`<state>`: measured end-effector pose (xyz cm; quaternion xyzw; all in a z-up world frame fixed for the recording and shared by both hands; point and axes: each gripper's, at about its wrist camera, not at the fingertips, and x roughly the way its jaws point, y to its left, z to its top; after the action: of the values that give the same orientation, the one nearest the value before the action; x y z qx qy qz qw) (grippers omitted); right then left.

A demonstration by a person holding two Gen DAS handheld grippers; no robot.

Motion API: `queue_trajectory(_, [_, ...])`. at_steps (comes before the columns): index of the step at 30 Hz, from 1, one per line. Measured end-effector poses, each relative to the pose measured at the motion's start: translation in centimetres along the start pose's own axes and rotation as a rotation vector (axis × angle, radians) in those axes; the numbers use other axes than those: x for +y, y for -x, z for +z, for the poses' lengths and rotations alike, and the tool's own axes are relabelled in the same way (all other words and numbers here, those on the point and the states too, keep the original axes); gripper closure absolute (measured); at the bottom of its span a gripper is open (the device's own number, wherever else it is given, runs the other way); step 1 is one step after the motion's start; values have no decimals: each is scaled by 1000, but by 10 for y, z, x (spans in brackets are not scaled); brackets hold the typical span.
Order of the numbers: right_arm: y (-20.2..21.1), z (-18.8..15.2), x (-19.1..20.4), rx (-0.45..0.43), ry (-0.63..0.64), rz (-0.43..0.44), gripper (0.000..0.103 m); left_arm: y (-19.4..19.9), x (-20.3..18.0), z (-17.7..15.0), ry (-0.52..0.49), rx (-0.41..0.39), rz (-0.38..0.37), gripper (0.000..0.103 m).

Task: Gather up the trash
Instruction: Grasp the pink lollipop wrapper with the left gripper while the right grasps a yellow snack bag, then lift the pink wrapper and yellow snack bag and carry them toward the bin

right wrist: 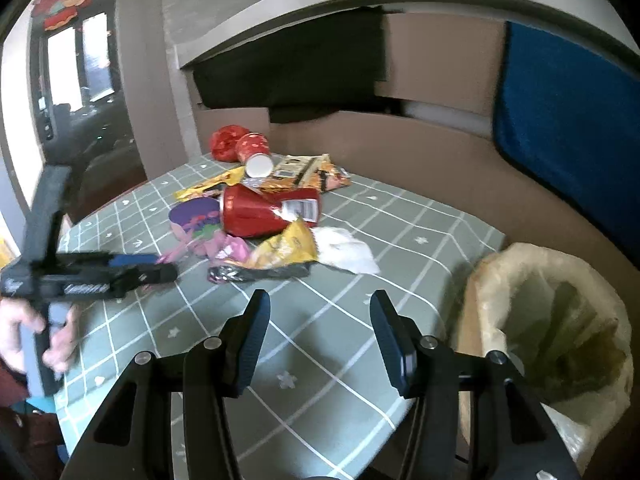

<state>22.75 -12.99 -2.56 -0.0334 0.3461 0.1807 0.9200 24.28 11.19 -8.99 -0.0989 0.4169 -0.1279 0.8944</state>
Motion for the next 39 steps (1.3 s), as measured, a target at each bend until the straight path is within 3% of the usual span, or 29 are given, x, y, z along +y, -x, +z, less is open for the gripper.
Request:
queue_trajectory(7, [-44, 28, 8, 34, -22, 68, 53, 38, 7, -29, 131, -71, 8, 51])
queue_trajectory(14, [-86, 38, 12, 103, 0, 32, 56, 46, 17, -34, 198, -96, 16, 51])
queue_trajectory(16, [-95, 36, 9, 142, -10, 45, 68, 49, 20, -35, 210, -122, 32, 51])
queue_trajectory(18, [-98, 32, 6, 170, -31, 67, 73, 51, 23, -35, 237, -138, 32, 51])
queue_trajectory(28, [-49, -8, 19, 223, 14, 116, 77, 45, 16, -42, 253, -117, -20, 51])
queue_trajectory(35, [-20, -26, 27, 213, 76, 87, 77, 43, 9, -46, 231, -100, -45, 51])
queue_trajectory(39, [-7, -22, 26, 177, 89, 85, 61, 43, 19, -46, 253, -88, -47, 51])
